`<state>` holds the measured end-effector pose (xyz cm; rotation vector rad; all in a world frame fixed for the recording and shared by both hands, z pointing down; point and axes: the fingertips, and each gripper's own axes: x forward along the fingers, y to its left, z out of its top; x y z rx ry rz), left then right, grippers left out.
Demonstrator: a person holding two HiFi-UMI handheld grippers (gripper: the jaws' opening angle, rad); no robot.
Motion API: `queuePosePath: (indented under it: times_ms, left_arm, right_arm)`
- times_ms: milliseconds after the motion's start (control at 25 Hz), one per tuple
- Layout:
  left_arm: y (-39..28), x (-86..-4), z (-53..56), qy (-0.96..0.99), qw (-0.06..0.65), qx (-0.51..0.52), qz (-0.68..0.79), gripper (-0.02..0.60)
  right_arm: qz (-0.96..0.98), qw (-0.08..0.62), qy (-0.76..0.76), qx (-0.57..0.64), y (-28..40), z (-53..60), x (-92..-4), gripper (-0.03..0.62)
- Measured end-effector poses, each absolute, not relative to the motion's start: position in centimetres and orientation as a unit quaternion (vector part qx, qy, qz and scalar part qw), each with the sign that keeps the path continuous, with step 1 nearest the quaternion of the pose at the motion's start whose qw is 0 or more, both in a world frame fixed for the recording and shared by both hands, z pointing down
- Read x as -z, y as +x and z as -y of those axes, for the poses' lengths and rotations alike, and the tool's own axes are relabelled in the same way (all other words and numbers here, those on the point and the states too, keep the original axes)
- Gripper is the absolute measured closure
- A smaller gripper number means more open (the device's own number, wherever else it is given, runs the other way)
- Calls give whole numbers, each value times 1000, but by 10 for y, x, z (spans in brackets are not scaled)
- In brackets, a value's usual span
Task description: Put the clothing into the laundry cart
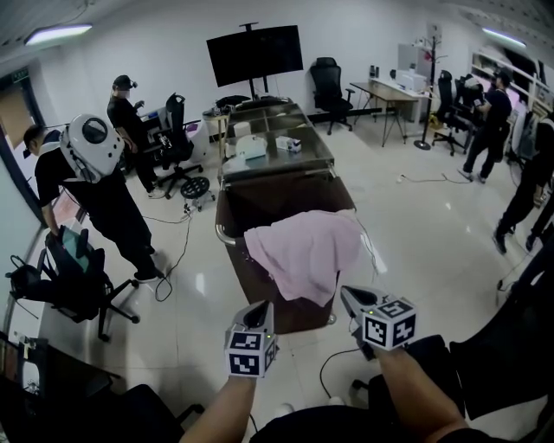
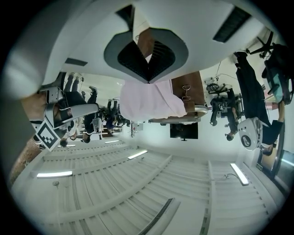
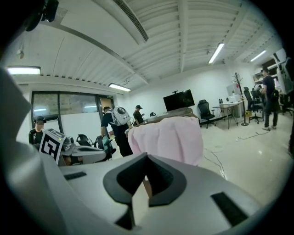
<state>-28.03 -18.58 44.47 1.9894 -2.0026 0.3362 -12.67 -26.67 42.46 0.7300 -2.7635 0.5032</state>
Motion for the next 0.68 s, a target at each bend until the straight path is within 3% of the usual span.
queuePosePath:
  times_ms: [680]
  left_arm:
    - [-281, -438, 193, 703, 141, -122, 686, 581]
  right_arm:
    - [941, 125, 261, -174, -125, 268, -427, 591]
